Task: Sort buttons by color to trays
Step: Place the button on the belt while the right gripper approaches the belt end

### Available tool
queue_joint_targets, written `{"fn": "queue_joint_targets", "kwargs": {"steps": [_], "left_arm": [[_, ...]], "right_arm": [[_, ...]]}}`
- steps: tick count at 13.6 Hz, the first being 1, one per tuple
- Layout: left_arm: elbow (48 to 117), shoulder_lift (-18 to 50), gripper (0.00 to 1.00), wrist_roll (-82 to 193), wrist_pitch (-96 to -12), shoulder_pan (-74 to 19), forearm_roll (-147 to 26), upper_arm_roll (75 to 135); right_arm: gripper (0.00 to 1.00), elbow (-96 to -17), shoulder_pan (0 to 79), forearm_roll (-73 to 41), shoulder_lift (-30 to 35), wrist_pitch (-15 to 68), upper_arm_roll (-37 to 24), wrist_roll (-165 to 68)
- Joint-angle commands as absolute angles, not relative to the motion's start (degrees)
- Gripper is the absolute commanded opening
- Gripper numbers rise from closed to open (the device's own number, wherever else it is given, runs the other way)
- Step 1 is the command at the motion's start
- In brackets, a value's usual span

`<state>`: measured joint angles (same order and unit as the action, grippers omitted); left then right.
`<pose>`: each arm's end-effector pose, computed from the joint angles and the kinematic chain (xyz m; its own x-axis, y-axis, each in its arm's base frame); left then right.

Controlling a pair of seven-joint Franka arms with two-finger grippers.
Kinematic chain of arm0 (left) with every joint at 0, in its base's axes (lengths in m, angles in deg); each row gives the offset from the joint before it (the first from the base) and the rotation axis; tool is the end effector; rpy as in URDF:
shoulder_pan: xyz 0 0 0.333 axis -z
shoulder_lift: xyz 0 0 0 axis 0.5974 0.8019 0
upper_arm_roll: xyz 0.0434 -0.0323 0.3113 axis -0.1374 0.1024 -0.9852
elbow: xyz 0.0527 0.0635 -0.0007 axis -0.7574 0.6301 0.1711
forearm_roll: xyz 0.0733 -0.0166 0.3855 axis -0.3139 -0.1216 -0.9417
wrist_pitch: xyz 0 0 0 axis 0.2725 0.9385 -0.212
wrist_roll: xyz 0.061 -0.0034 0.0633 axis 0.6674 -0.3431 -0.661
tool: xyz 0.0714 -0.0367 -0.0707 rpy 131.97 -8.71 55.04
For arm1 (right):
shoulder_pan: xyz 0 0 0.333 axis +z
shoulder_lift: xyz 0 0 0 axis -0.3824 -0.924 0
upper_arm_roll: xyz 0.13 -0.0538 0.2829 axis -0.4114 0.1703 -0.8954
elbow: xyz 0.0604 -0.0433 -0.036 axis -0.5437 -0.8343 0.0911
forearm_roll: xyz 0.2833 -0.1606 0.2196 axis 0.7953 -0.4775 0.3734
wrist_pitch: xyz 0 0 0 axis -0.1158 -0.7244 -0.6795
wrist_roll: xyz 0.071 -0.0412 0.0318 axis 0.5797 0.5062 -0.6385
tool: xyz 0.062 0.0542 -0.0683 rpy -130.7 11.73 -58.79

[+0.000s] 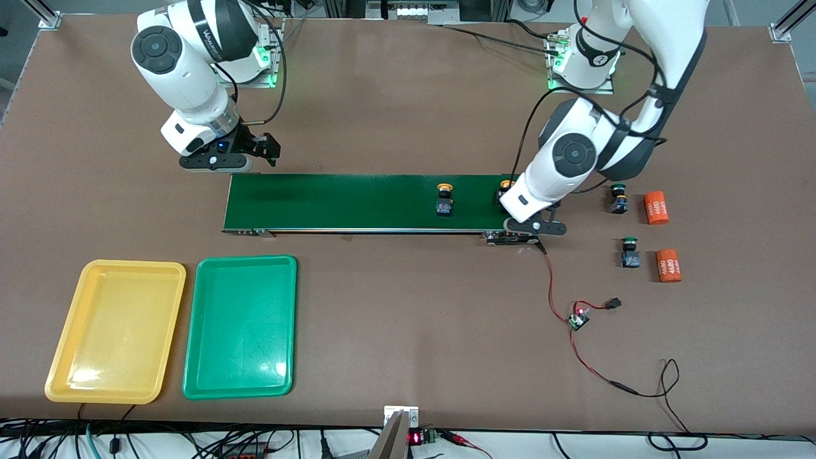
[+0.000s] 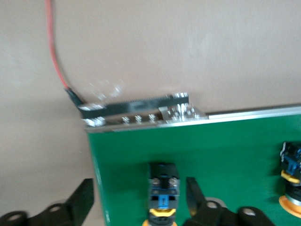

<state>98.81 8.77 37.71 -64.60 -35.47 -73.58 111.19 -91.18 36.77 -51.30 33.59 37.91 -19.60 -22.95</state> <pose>0.5359 -0.2446 0.2981 0.9929 -0.0533 -0.1065 -0.0493 -0.9980 0.0396 0.4546 0.1858 0.3911 0.9998 0.0140 0.0103 0.0140 -0.9999 -0.0076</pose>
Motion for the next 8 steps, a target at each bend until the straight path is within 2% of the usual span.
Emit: {"fn": "queue_joint_targets", "kwargs": {"steps": [1, 4, 8], "left_arm": [[98.04, 4.2, 1.0, 39.8, -60.46, -36.95, -73.98, 108.26], [95.31, 4.37, 1.0, 51.71, -56.41, -38.87, -73.98, 103.07], [93.54, 6.83, 1.0, 63.15, -56.05, -40.55, -75.47, 95.17]], "right_arm": [[1.0, -91.66, 37.07, -51.16, 33.74, 38.8, -19.28, -23.1], [1.0, -91.66, 37.16, -51.16, 33.73, 38.45, -19.28, -23.1], [1.0, -91.57, 37.07, -51.16, 33.73, 38.36, -19.28, -23.19]]}}
